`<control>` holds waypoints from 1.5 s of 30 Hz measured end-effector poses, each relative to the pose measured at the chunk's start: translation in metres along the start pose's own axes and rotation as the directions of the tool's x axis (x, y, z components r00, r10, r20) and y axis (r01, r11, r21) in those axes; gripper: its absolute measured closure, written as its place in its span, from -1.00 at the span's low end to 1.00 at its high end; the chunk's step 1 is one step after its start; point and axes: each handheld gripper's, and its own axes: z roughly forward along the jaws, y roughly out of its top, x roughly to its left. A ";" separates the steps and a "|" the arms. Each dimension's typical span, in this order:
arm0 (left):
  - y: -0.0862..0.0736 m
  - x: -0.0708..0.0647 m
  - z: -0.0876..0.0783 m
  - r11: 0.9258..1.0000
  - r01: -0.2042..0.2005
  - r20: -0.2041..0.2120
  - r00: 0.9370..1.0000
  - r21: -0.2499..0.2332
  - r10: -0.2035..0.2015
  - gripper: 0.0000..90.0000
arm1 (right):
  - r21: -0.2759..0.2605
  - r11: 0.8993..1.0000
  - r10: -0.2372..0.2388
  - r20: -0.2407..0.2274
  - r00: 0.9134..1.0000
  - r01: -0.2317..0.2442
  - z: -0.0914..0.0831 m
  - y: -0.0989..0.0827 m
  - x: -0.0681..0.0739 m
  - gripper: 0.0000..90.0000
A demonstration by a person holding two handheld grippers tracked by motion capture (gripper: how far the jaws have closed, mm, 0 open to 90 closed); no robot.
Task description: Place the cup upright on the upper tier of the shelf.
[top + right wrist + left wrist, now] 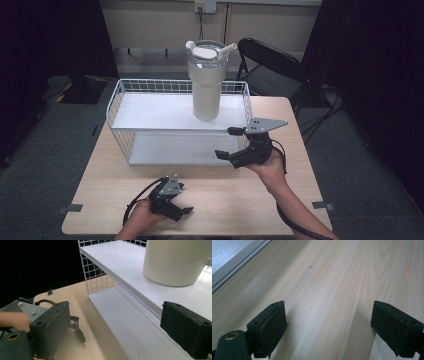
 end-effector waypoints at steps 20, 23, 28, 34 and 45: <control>0.000 0.000 0.000 1.000 0.001 0.001 1.000 0.001 -0.001 -0.72 | 0.033 0.999 0.003 -0.019 1.000 -0.003 -0.005 -0.039 0.001 -0.81; 0.000 0.000 0.000 1.000 0.001 0.001 1.000 0.000 -0.001 -0.72 | 0.032 0.999 0.007 -0.017 1.000 -0.006 -0.006 -0.045 0.002 -0.81; 0.000 0.000 0.000 1.000 0.001 0.001 1.000 0.001 -0.001 -0.72 | 0.038 0.999 0.017 -0.024 1.000 -0.016 -0.008 -0.054 0.001 -0.81; 0.000 0.000 0.000 1.000 0.001 0.000 1.000 0.001 -0.001 -0.72 | 0.044 0.999 0.026 -0.022 0.999 -0.025 -0.010 -0.064 0.000 -0.81; 0.000 0.000 0.000 1.000 0.001 0.001 1.000 0.001 -0.001 -0.72 | 0.049 0.998 0.031 -0.024 0.999 -0.030 -0.009 -0.080 -0.001 -0.81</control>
